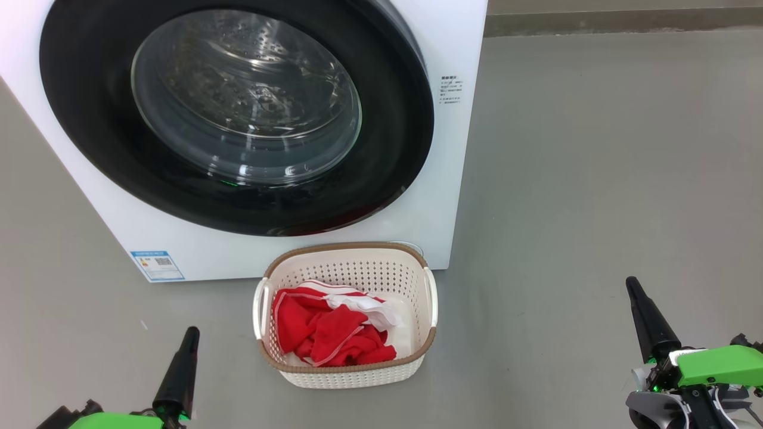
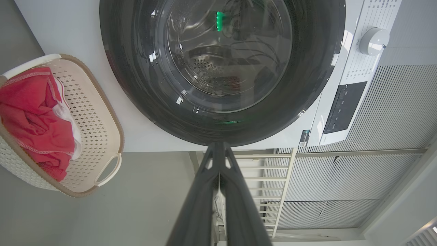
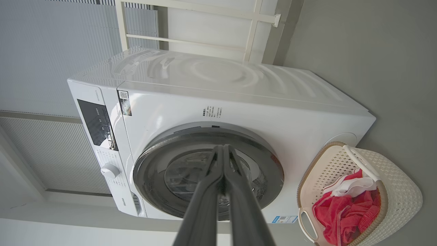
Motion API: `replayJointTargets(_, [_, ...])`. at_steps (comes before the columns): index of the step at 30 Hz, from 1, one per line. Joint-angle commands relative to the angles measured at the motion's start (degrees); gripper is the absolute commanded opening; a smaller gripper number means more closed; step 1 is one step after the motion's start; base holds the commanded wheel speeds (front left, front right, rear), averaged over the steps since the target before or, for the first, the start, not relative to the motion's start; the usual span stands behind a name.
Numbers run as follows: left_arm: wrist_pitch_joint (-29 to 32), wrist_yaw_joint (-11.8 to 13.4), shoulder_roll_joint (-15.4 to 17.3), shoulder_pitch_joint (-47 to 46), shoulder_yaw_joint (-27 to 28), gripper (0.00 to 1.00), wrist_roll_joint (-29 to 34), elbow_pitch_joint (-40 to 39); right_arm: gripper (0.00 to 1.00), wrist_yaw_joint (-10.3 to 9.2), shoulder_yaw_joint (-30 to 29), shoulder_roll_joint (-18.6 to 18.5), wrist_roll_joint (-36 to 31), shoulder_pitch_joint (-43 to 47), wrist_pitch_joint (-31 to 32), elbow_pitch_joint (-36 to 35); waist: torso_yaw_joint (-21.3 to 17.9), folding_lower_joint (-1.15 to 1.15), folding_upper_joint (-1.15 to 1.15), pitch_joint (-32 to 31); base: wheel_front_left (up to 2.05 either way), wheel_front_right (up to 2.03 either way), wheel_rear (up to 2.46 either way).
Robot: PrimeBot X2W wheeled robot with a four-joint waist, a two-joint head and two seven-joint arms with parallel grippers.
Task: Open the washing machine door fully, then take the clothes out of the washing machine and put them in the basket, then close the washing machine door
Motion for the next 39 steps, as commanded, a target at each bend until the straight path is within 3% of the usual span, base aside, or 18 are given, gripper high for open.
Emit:
replayJointTargets(1, [0.19,-0.41,1.00,-2.23,1.96,0.00,-0.41,-1.17,0.00,0.03,0.99,-0.85,0.25,-2.43,0.34,-1.41,0.00,0.00,0.00,0.00,0.00,0.00,0.00])
replayJointTargets(39, [0.19,-0.41,1.00,-2.23,1.96,0.00,-0.41,-1.18,0.00,0.03,0.99,-0.85,0.25,-2.43,0.34,-1.41,0.00,0.00,0.00,0.00,0.00,0.00,0.00])
